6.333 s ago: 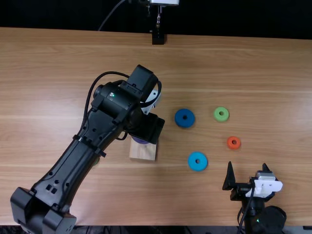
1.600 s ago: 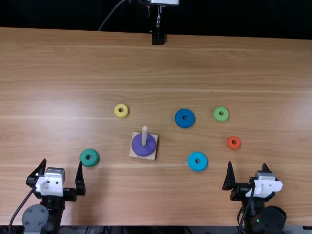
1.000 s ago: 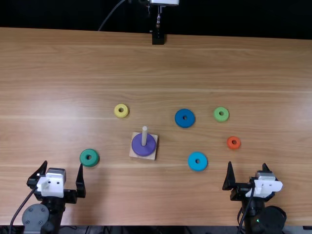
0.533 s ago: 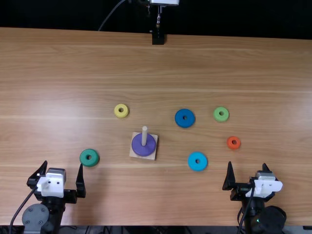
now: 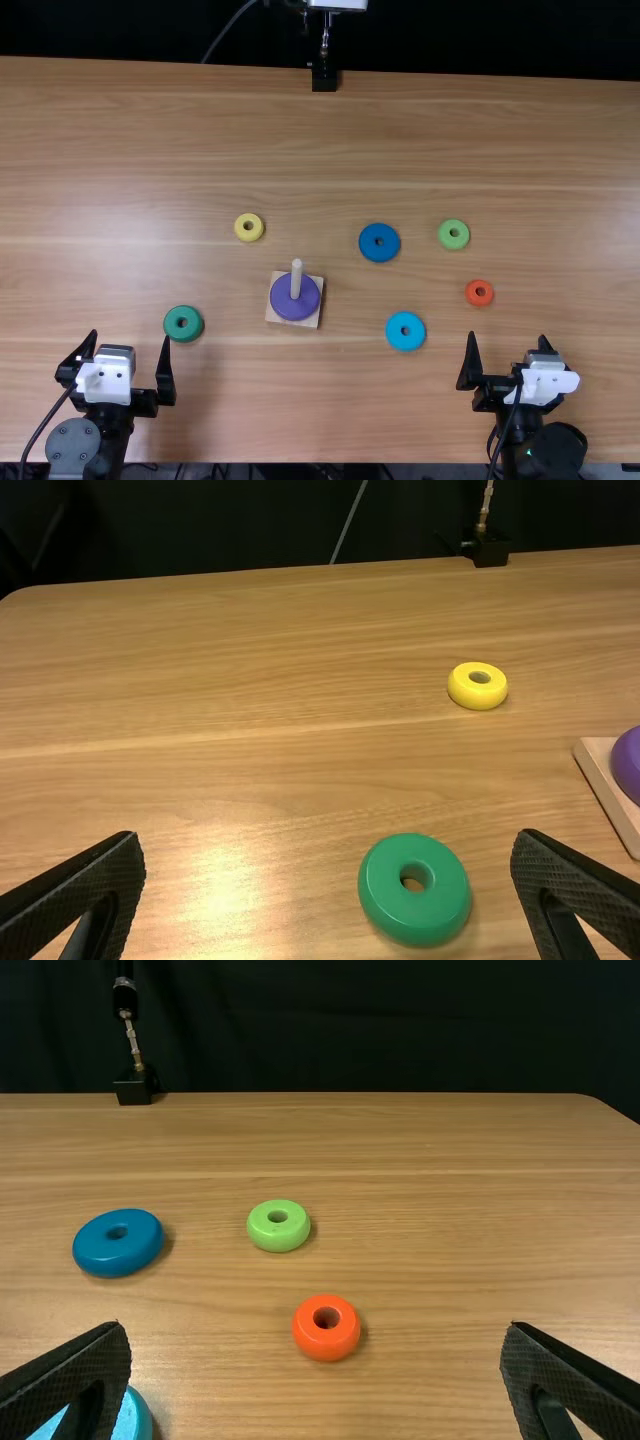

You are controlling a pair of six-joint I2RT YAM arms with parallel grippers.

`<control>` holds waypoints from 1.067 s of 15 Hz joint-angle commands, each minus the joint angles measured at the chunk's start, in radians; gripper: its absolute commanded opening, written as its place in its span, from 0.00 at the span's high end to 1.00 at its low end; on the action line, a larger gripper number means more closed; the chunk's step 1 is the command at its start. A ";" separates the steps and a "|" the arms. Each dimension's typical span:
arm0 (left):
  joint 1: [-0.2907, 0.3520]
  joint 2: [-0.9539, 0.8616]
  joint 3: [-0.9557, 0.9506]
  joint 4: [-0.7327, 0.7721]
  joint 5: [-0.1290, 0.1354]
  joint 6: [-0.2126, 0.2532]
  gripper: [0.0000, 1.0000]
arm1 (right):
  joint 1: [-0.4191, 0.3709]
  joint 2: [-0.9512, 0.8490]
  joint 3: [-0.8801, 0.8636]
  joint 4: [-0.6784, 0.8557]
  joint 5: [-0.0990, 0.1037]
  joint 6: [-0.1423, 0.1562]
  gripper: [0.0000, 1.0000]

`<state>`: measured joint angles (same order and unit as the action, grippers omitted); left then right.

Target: Build the Hanoi tower: stack the rings onto the peg from bottom to top in this color order: purple, dark blue, light blue, dark green, light green, yellow, orange.

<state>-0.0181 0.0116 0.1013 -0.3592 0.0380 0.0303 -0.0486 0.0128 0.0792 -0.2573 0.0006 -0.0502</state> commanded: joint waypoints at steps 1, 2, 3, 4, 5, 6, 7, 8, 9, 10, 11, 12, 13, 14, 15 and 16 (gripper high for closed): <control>0.001 -0.012 -0.101 -0.086 0.019 0.018 0.00 | -0.008 -0.013 -0.067 -0.073 0.007 -0.001 0.00; 0.001 -0.012 -0.101 -0.086 0.019 0.018 0.00 | -0.008 -0.013 -0.067 -0.073 0.007 -0.001 0.00; 0.001 -0.012 -0.101 -0.086 0.019 0.018 0.00 | -0.008 -0.013 -0.068 -0.075 0.007 -0.001 0.00; 0.001 -0.012 -0.101 -0.086 0.019 0.018 0.00 | -0.008 -0.013 -0.068 -0.075 0.007 -0.001 0.00; 0.001 -0.012 -0.101 -0.086 0.019 0.018 0.00 | -0.008 -0.013 -0.068 -0.075 0.009 0.000 0.00; 0.000 -0.012 -0.101 -0.086 0.019 0.018 0.00 | -0.008 -0.013 -0.068 -0.071 0.007 -0.003 0.00; 0.001 -0.012 -0.101 -0.086 0.019 0.018 0.00 | -0.008 -0.013 -0.061 -0.066 0.009 -0.005 0.00; 0.000 -0.012 -0.101 -0.086 0.019 0.018 0.00 | -0.011 -0.013 -0.045 -0.066 0.009 -0.001 0.00; 0.001 -0.012 -0.101 -0.086 0.019 0.018 0.00 | -0.010 -0.013 0.024 -0.075 0.009 0.000 0.00; 0.001 -0.012 -0.101 -0.086 0.019 0.018 0.00 | -0.008 -0.013 0.088 -0.071 0.009 0.006 0.00; 0.001 -0.012 -0.101 -0.086 0.019 0.018 0.00 | -0.002 0.036 0.139 -0.066 0.009 0.008 0.00; 0.000 -0.012 -0.101 -0.086 0.019 0.018 0.00 | 0.001 0.108 0.200 -0.064 0.009 0.008 0.00; 0.000 -0.012 -0.101 -0.086 0.019 0.018 0.00 | 0.003 0.164 0.258 -0.066 0.010 0.010 0.00; 0.000 -0.012 -0.101 -0.086 0.019 0.018 0.00 | 0.007 0.219 0.312 -0.066 0.010 0.012 0.00; 0.001 -0.012 -0.101 -0.086 0.019 0.018 0.00 | 0.024 0.276 0.369 -0.066 0.012 0.012 0.00; 0.001 -0.012 -0.101 -0.086 0.019 0.018 0.00 | 0.056 0.340 0.426 -0.066 0.014 0.012 0.00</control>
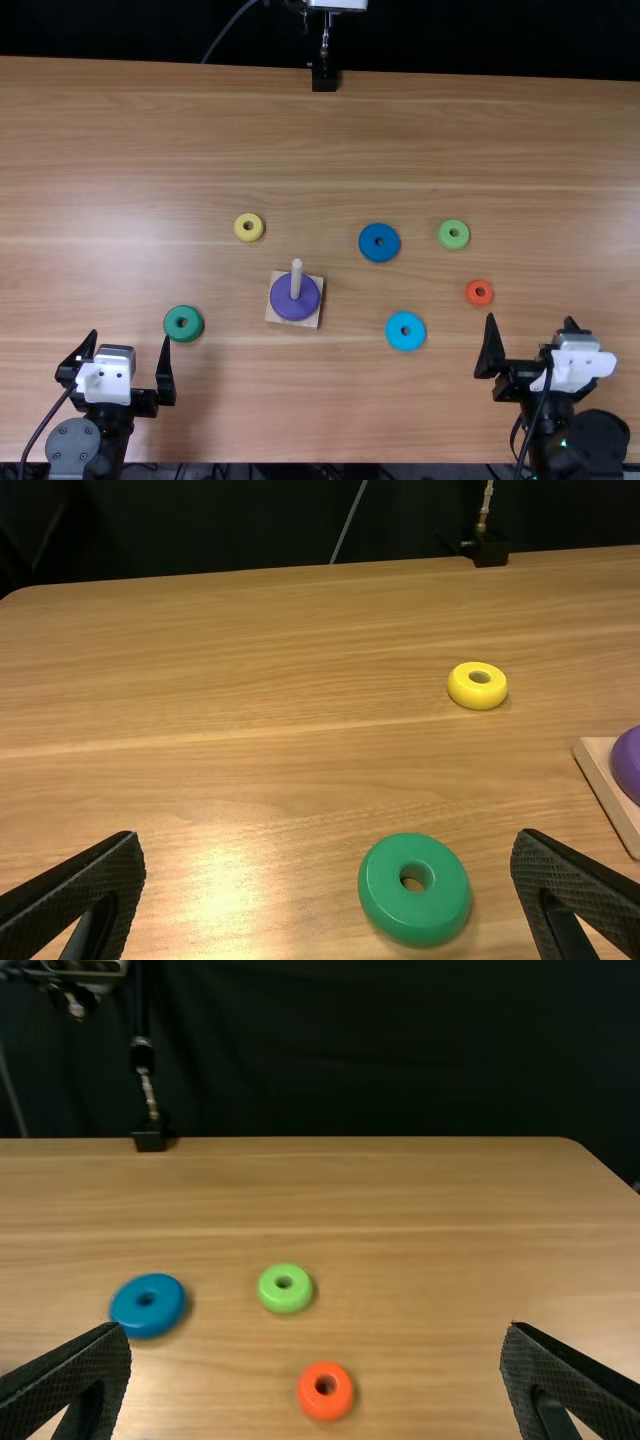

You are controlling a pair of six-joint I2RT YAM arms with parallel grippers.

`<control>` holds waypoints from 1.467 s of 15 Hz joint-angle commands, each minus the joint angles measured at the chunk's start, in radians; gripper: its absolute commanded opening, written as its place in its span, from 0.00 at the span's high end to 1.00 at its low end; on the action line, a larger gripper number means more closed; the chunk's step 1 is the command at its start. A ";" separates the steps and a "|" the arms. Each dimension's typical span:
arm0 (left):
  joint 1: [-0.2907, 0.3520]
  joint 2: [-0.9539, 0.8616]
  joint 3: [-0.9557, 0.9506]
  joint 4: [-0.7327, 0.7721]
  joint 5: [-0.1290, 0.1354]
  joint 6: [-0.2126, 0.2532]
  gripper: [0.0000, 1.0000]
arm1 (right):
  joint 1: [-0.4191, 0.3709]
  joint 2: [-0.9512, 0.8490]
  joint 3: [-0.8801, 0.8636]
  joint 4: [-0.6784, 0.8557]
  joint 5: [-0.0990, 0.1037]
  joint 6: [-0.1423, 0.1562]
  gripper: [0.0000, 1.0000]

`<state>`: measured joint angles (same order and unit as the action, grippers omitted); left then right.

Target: Build the Hanoi tower: stack the rings onto the peg from bottom to top in this color order: purple, dark blue, light blue, dark green, light green, yellow, orange.

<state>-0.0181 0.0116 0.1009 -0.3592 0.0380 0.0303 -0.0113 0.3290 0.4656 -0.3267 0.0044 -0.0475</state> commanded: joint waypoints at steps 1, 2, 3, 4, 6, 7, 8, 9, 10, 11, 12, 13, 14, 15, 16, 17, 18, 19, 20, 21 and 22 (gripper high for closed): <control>0.001 -0.012 -0.101 -0.086 0.019 0.018 0.00 | 0.057 0.107 0.094 0.002 0.014 0.007 0.00; 0.001 -0.012 -0.101 -0.086 0.019 0.018 0.00 | 0.099 0.194 0.154 0.002 0.018 0.007 0.00; 0.000 -0.012 -0.101 -0.086 0.019 0.018 0.00 | 0.143 0.269 0.206 0.004 0.023 0.007 0.00; 0.001 -0.012 -0.101 -0.086 0.019 0.018 0.00 | 0.189 0.340 0.249 0.005 0.038 0.007 0.00; 0.000 -0.012 -0.101 -0.086 0.019 0.018 0.00 | 0.267 0.510 0.331 -0.008 0.073 0.007 0.00; 0.001 -0.012 -0.101 -0.086 0.019 0.018 0.00 | 0.312 0.596 0.378 -0.013 0.075 0.007 0.00; 0.000 -0.012 -0.101 -0.086 0.019 0.018 0.00 | 0.344 0.676 0.423 -0.039 0.077 0.016 0.00; 0.001 -0.012 -0.101 -0.086 0.019 0.018 0.00 | 0.363 0.756 0.478 -0.083 0.077 0.059 0.00; 0.000 -0.012 -0.101 -0.086 0.019 0.018 0.00 | 0.367 0.843 0.548 -0.120 0.077 0.121 0.00; 0.001 -0.012 -0.101 -0.086 0.019 0.018 0.00 | 0.367 0.932 0.613 -0.142 0.077 0.186 0.00; 0.000 -0.012 -0.101 -0.086 0.019 0.018 0.00 | 0.369 1.002 0.657 -0.147 0.078 0.233 0.00; 0.001 -0.012 -0.101 -0.086 0.019 0.018 0.00 | 0.367 1.064 0.693 -0.147 0.078 0.274 0.00; 0.001 -0.012 -0.101 -0.086 0.019 0.018 0.00 | 0.369 1.116 0.717 -0.147 0.078 0.300 0.00; 0.001 -0.012 -0.101 -0.086 0.019 0.018 0.00 | 0.369 1.179 0.746 -0.147 0.078 0.316 0.00; 0.000 -0.012 -0.101 -0.086 0.019 0.018 0.00 | 0.369 1.242 0.780 -0.151 0.078 0.316 0.00; 0.000 -0.012 -0.101 -0.086 0.019 0.018 0.00 | 0.367 1.303 0.817 -0.179 0.078 0.314 0.00; 0.001 -0.012 -0.101 -0.086 0.019 0.018 0.00 | 0.367 1.358 0.858 -0.225 0.077 0.313 0.00; 0.001 -0.012 -0.101 -0.086 0.019 0.018 0.00 | 0.367 1.409 0.895 -0.269 0.077 0.313 0.00; 0.000 -0.012 -0.101 -0.086 0.019 0.018 0.00 | 0.367 1.460 0.927 -0.309 0.077 0.311 0.00; 0.000 -0.012 -0.101 -0.086 0.019 0.018 0.00 | 0.367 1.498 0.956 -0.341 0.077 0.307 0.00; 0.001 -0.012 -0.101 -0.086 0.019 0.018 0.00 | 0.366 1.535 0.984 -0.370 0.077 0.302 0.00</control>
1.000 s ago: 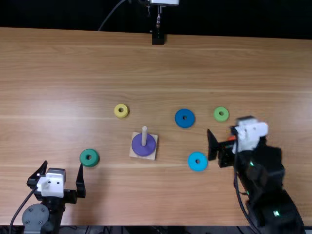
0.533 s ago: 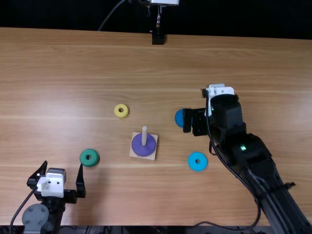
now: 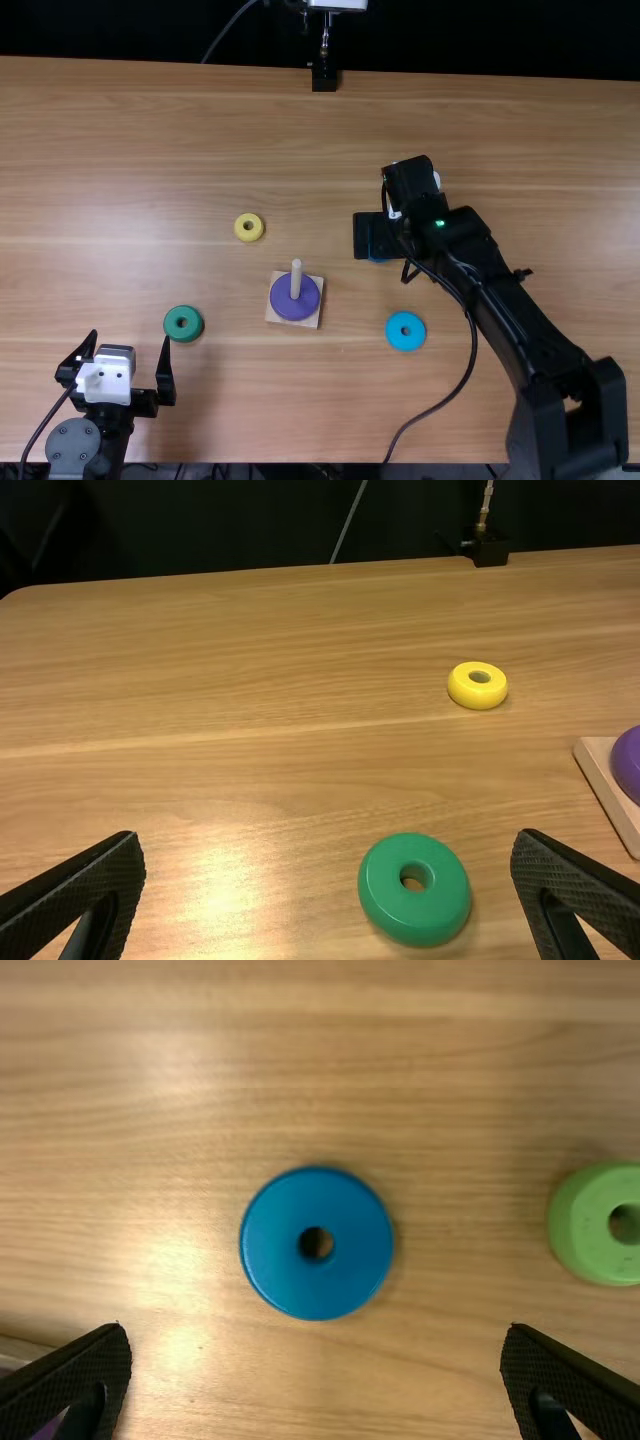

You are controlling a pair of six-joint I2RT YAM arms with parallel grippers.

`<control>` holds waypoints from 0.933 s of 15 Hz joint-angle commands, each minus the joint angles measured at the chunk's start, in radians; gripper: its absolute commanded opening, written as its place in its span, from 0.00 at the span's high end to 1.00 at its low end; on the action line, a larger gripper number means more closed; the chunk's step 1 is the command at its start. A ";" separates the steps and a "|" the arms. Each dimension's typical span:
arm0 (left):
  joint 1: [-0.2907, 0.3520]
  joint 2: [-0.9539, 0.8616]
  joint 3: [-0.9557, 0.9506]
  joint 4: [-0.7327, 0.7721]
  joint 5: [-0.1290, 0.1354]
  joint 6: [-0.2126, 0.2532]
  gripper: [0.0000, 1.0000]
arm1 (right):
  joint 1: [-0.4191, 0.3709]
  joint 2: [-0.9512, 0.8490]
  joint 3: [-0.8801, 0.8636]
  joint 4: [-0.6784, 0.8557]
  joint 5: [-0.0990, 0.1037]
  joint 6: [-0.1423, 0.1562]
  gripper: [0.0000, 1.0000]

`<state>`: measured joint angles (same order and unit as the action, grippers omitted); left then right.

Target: Build the Hanoi tower: stack the rings onto the peg from bottom to top in this color order: purple, dark blue, light blue, dark green, light green, yellow, orange.

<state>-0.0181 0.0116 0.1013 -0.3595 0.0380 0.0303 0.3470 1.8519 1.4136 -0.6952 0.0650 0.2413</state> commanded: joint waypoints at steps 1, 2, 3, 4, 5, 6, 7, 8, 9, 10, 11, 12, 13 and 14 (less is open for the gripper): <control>0.001 -0.012 -0.101 -0.086 0.019 0.018 0.00 | 0.006 0.043 0.059 -0.009 0.016 0.013 0.00; 0.001 -0.012 -0.101 -0.086 0.019 0.018 0.00 | 0.004 0.067 0.077 -0.007 0.016 0.013 0.00; 0.000 -0.012 -0.101 -0.086 0.019 0.018 0.00 | 0.003 0.095 0.087 -0.005 0.016 0.013 0.00; 0.001 -0.012 -0.101 -0.086 0.019 0.018 0.00 | 0.003 0.119 0.094 0.002 0.014 0.013 0.00; 0.001 -0.012 -0.101 -0.086 0.019 0.018 0.00 | 0.001 0.144 0.099 0.004 0.014 0.013 0.00; 0.001 -0.012 -0.101 -0.086 0.019 0.018 0.00 | 0.001 0.164 0.110 -0.003 0.014 0.018 0.00; 0.001 -0.012 -0.101 -0.086 0.019 0.018 0.00 | 0.001 0.184 0.114 -0.007 0.014 0.024 0.00; 0.001 -0.012 -0.101 -0.086 0.019 0.018 0.00 | 0.001 0.196 0.114 -0.007 0.012 0.026 0.00; 0.001 -0.012 -0.101 -0.086 0.019 0.018 0.00 | 0.000 0.199 0.114 -0.007 0.012 0.026 0.00; 0.001 -0.012 -0.101 -0.086 0.019 0.018 0.00 | 0.000 0.204 0.116 -0.007 0.012 0.026 0.00; 0.000 -0.012 -0.101 -0.086 0.019 0.018 0.00 | 0.000 0.217 0.119 -0.007 0.012 0.026 0.00; 0.001 -0.012 -0.101 -0.086 0.019 0.018 0.00 | 0.000 0.233 0.125 -0.007 0.012 0.024 0.00; 0.001 -0.012 -0.101 -0.086 0.019 0.018 0.00 | 0.000 0.242 0.128 -0.007 0.012 0.026 0.00; 0.001 -0.012 -0.101 -0.086 0.019 0.018 0.00 | 0.000 0.244 0.130 -0.007 0.010 0.026 0.00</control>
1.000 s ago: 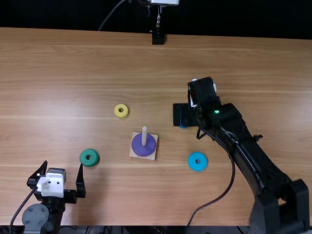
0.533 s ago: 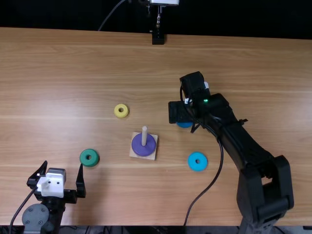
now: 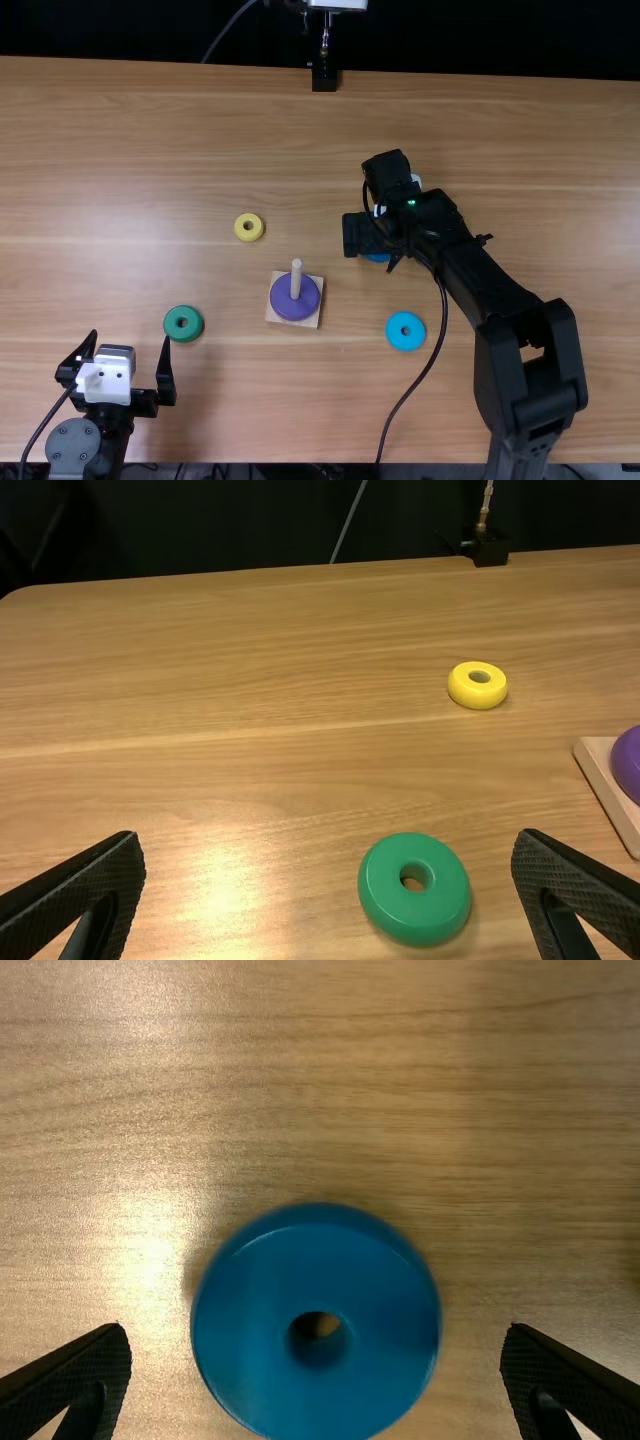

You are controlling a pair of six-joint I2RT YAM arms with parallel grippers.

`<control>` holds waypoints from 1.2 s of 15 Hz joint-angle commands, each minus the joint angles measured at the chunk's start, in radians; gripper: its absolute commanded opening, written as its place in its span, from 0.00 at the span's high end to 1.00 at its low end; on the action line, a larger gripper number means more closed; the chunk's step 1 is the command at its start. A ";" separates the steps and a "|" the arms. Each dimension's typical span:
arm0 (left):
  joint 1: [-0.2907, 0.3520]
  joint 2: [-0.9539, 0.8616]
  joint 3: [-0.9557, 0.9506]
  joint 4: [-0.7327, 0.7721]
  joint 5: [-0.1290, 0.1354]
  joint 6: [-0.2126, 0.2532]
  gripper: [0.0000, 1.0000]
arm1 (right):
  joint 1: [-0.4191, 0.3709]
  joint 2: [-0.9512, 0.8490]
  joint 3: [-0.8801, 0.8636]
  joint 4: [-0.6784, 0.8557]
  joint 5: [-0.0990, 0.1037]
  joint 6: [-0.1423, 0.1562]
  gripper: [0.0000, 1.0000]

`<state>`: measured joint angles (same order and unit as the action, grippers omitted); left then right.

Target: Build the Hanoi tower: stack the rings onto the peg from bottom to top in this color order: purple, dark blue, light blue, dark green, light green, yellow, orange.

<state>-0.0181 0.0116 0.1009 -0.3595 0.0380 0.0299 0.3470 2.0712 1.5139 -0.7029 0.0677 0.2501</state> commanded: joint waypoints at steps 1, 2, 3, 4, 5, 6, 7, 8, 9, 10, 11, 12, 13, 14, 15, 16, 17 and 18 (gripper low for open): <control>0.001 -0.012 -0.101 -0.086 0.019 0.018 0.00 | 0.000 0.026 0.029 0.000 0.006 0.017 0.00; 0.001 -0.012 -0.101 -0.086 0.019 0.018 0.00 | 0.000 0.036 0.034 0.002 0.006 0.017 0.00; 0.000 -0.012 -0.101 -0.086 0.019 0.018 0.00 | 0.000 0.056 0.052 -0.001 0.004 0.019 0.00; 0.001 -0.012 -0.101 -0.086 0.019 0.018 0.00 | 0.001 0.070 0.060 -0.001 0.006 0.019 0.00; 0.001 -0.012 -0.101 -0.086 0.019 0.018 0.00 | 0.001 0.072 0.060 -0.001 0.008 0.019 0.00; 0.001 -0.012 -0.101 -0.086 0.019 0.018 0.00 | 0.001 0.072 0.060 -0.001 0.008 0.019 0.00; 0.001 -0.012 -0.101 -0.086 0.019 0.018 0.00 | 0.001 0.072 0.060 -0.003 0.008 0.019 0.00; 0.001 -0.012 -0.101 -0.086 0.019 0.018 0.00 | 0.001 0.073 0.058 -0.005 0.006 0.019 0.00; 0.001 -0.012 -0.101 -0.086 0.019 0.018 0.00 | 0.001 0.073 0.055 -0.014 0.004 0.019 0.00; 0.001 -0.012 -0.101 -0.086 0.019 0.018 0.00 | 0.001 0.073 0.055 -0.023 0.004 0.019 0.00; 0.001 -0.012 -0.101 -0.086 0.019 0.018 0.00 | 0.001 0.073 0.054 -0.036 0.004 0.021 0.00; 0.001 -0.012 -0.101 -0.086 0.019 0.018 0.00 | 0.003 0.073 0.054 -0.055 0.004 0.024 0.00; 0.001 -0.012 -0.101 -0.086 0.019 0.018 0.00 | 0.003 0.073 0.054 -0.066 0.004 0.022 0.10; 0.001 -0.012 -0.101 -0.086 0.019 0.018 0.00 | 0.003 0.073 0.054 -0.066 0.004 0.022 0.18; 0.000 -0.012 -0.101 -0.086 0.019 0.018 0.00 | 0.003 0.072 0.055 -0.064 0.006 0.022 0.18; 0.001 -0.012 -0.101 -0.086 0.019 0.018 0.00 | 0.003 0.073 0.055 -0.064 0.006 0.022 0.22; 0.001 -0.012 -0.101 -0.086 0.019 0.018 0.00 | 0.003 0.073 0.058 -0.064 0.008 0.022 0.28; 0.001 -0.012 -0.101 -0.086 0.019 0.018 0.00 | 0.003 0.073 0.058 -0.064 0.008 0.022 0.37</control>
<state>-0.0181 0.0116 0.1009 -0.3599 0.0380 0.0303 0.3470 2.1292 1.5501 -0.7658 0.0681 0.2607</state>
